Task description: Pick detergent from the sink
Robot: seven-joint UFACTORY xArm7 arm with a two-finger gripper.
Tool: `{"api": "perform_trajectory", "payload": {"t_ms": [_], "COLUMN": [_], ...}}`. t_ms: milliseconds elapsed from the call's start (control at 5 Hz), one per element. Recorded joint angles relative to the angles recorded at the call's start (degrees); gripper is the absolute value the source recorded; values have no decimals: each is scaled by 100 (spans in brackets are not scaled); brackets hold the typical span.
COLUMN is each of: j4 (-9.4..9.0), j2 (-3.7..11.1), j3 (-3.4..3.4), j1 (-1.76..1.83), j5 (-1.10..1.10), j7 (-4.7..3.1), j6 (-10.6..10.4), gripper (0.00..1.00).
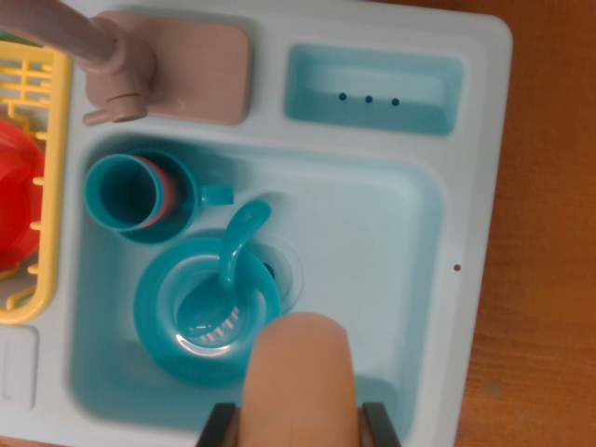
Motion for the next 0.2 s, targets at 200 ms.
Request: {"api": "perform_trajectory", "payload": {"t_ms": [200], "j4": [0], "j2": [0], "j3": [0], "j1": [0], "j5": [0], "j7": [0], "j6": [0], "gripper": [100]}}
